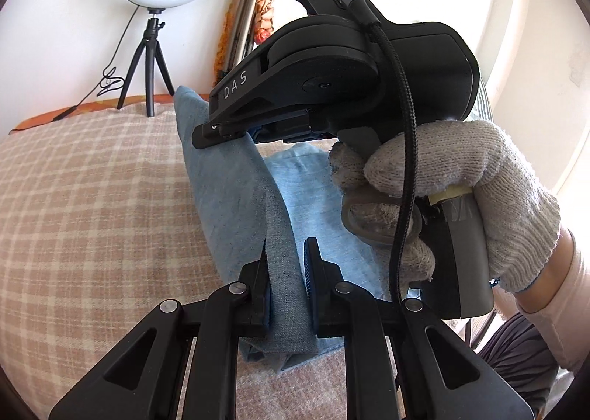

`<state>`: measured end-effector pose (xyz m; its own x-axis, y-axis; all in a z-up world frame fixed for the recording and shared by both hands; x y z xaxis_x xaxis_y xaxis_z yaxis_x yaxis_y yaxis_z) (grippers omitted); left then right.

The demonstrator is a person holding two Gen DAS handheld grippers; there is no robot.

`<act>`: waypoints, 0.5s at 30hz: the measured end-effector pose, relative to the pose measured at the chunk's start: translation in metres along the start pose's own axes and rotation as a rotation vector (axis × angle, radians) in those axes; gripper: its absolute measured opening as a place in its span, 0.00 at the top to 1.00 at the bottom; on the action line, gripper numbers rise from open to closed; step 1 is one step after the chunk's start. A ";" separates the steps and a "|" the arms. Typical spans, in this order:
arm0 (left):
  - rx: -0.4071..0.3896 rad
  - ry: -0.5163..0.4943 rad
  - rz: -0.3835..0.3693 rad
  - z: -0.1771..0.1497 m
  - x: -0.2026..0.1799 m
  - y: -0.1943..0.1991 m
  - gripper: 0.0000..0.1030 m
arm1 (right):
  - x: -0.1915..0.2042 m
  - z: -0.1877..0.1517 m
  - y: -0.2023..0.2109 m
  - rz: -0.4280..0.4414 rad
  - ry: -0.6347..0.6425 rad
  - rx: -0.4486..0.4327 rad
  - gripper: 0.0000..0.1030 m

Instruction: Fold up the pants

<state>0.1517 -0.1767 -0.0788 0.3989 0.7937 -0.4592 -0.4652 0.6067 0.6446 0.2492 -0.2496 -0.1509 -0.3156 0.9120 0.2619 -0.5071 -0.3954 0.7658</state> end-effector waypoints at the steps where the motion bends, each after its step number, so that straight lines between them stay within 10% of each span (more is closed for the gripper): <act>1: 0.001 0.001 -0.010 0.000 -0.004 0.001 0.87 | -0.003 -0.001 0.004 0.002 -0.007 -0.010 0.96; 15: 0.026 0.003 -0.130 0.012 -0.059 -0.007 0.87 | -0.054 -0.018 0.071 -0.026 -0.097 -0.114 0.97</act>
<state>0.1408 -0.2285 -0.0483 0.4522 0.7084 -0.5419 -0.3886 0.7034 0.5952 0.2158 -0.3289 -0.1207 -0.2246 0.9262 0.3028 -0.6035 -0.3762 0.7030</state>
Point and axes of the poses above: each gripper's, at about its wrist camera, not at the fingertips, and y roughly against the way its jaws point, x to its left, z to its top, the point moved 7 cm from there along -y, roughly the way its jaws point, and after that the axes turned 15 degrees about y, right-handed, at the moved point
